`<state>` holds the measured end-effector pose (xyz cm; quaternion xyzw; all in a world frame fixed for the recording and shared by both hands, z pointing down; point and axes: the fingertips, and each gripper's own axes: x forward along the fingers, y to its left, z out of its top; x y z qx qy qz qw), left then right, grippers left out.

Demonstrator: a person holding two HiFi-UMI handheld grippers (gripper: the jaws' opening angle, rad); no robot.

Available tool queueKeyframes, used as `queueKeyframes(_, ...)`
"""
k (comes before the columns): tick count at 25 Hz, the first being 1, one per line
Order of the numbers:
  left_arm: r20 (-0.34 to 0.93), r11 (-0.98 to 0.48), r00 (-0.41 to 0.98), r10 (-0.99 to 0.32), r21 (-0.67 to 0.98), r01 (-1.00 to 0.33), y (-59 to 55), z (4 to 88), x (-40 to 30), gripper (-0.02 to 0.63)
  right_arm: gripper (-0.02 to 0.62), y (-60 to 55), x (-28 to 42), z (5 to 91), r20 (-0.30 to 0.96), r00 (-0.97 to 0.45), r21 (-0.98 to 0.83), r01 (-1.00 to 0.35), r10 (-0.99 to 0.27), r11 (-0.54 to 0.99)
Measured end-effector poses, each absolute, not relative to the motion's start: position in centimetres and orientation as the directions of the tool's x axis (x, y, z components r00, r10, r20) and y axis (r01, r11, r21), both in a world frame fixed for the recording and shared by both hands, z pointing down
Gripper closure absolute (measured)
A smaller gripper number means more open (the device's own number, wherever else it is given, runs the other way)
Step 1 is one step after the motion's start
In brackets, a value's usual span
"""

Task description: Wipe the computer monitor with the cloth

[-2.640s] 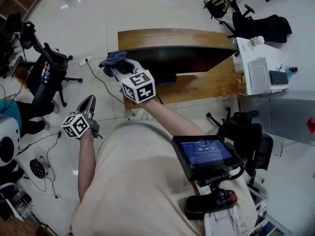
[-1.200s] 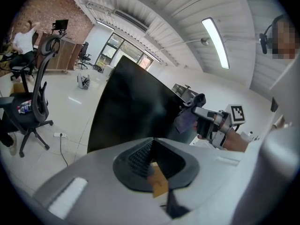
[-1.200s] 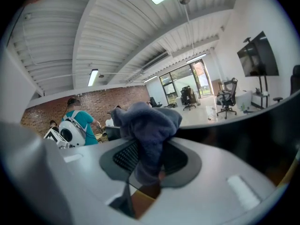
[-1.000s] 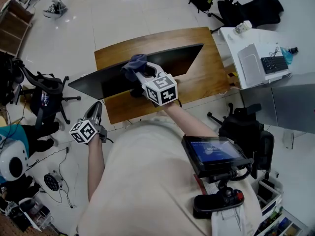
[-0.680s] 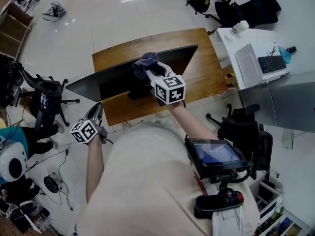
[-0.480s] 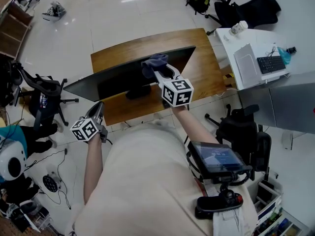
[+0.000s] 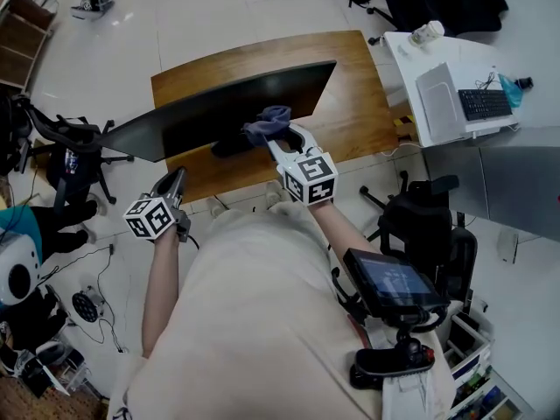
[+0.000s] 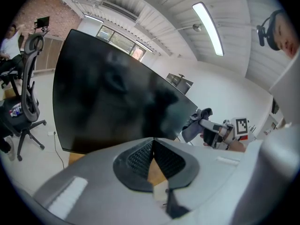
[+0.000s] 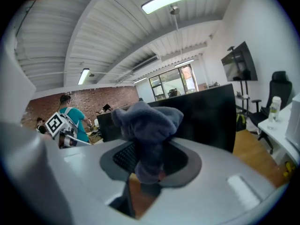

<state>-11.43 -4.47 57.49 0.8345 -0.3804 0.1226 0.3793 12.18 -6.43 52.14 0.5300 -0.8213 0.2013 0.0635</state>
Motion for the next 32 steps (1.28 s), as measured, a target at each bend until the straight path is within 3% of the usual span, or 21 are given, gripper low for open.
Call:
queueKeyframes(16,0.519,-0.349,0.656,-0.548,0.572,-0.743,-0.3,60.5,-7.8,0.607,0.485,-1.8,9.6,56.3,0.393,-0.579,-0.245,-0.815,-0.714,0.525)
queueKeyframes(32,0.520,-0.386,0.676,-0.521,0.563,-0.731,-2.1,59.6,-10.5,0.607,0.486,-3.1,6.7,56.1,0.391,-0.553,-0.254,-0.833,-0.736,0.492)
